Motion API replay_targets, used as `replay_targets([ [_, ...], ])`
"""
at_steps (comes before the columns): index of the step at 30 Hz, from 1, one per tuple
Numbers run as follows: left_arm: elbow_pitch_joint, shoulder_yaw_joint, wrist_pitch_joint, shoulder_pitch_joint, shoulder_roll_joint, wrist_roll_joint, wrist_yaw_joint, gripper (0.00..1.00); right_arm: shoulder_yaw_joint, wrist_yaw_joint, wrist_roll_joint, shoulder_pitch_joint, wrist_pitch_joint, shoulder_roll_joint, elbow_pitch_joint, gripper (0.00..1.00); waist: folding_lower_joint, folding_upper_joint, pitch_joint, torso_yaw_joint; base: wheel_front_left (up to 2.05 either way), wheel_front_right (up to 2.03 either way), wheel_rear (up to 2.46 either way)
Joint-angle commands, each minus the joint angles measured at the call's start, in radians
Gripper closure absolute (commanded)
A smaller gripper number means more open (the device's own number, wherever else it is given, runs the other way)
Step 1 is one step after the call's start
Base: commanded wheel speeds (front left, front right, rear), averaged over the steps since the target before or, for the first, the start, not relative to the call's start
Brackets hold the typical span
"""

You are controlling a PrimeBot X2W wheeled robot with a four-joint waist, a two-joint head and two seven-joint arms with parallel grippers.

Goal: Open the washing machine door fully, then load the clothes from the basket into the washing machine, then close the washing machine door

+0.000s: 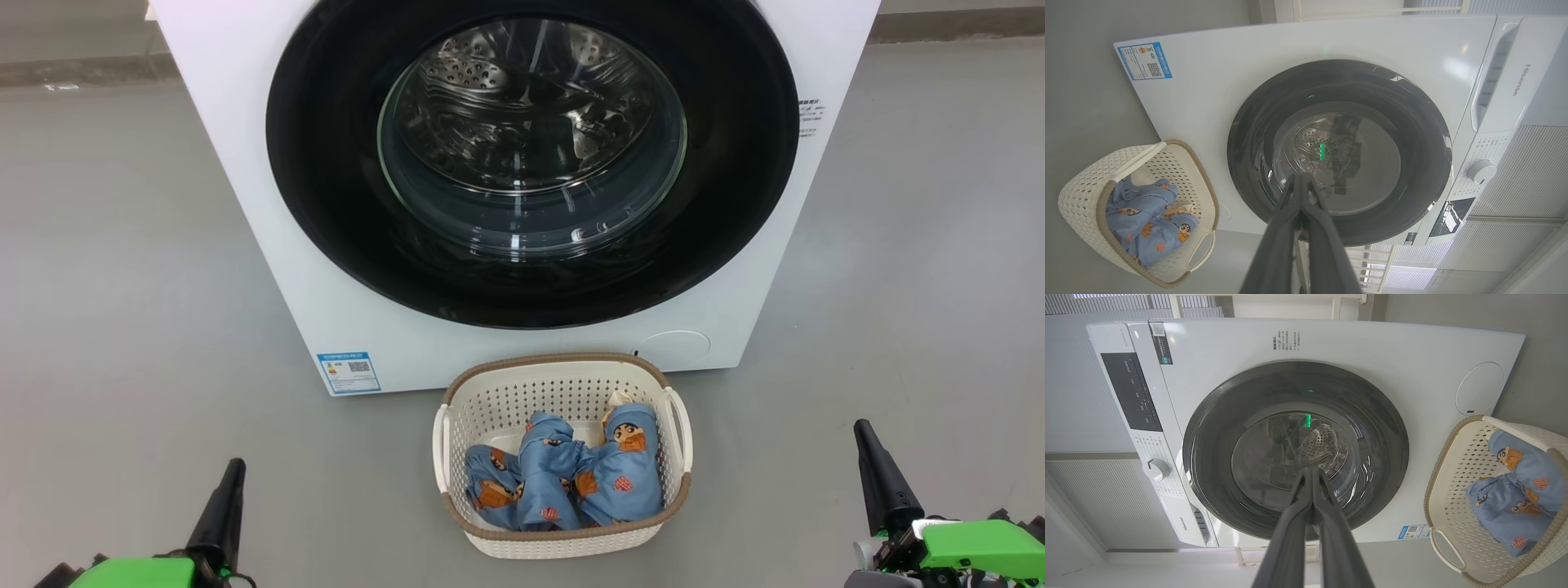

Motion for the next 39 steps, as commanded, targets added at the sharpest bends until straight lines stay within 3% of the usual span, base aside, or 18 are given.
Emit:
replay_targets([
  [1, -0.019, 0.035, 0.004, -0.044, 0.013, 0.016, -0.007, 1.00, 0.022, 0.002, -0.012, -0.044, 0.008, -0.005, -0.025, 1.00, 0.0000, 0.0000, 0.000, 0.000, 0.00, 0.00, 0.00],
  [2, -0.019, 0.035, 0.004, -0.044, 0.013, 0.016, -0.007, 1.00, 0.022, 0.002, -0.012, -0.044, 0.008, -0.005, -0.025, 1.00, 0.0000, 0.0000, 0.000, 0.000, 0.00, 0.00, 0.00],
  [3, 0.003, -0.001, 0.000, 0.001, -0.001, -0.001, 0.000, 0.00, 0.000, 0.000, 0.000, 0.002, -0.001, 0.000, 0.004, 0.00, 0.0000, 0.0000, 0.000, 0.000, 0.00, 0.00, 0.00],
  [13, 0.020, -0.012, -0.021, 0.021, -0.012, 0.009, 0.001, 0.00, 0.012, 0.000, -0.003, 0.022, -0.021, 0.007, 0.027, 0.00, 0.0023, 0.0000, -0.001, 0.001, 0.00, 0.00, 0.00],
  [23, 0.003, -0.019, -0.048, 0.019, -0.007, 0.045, 0.000, 0.00, 0.030, 0.000, -0.045, 0.018, -0.048, 0.000, 0.030, 0.00, 0.0001, 0.0000, 0.003, 0.001, 0.00, 0.00, 0.00],
  [39, -0.018, -0.035, -0.096, 0.011, 0.007, 0.212, -0.001, 0.00, 0.065, 0.000, -0.194, 0.001, -0.095, -0.020, 0.035, 0.00, 0.0000, 0.0000, 0.011, 0.004, 0.00, 0.00, 0.00],
])
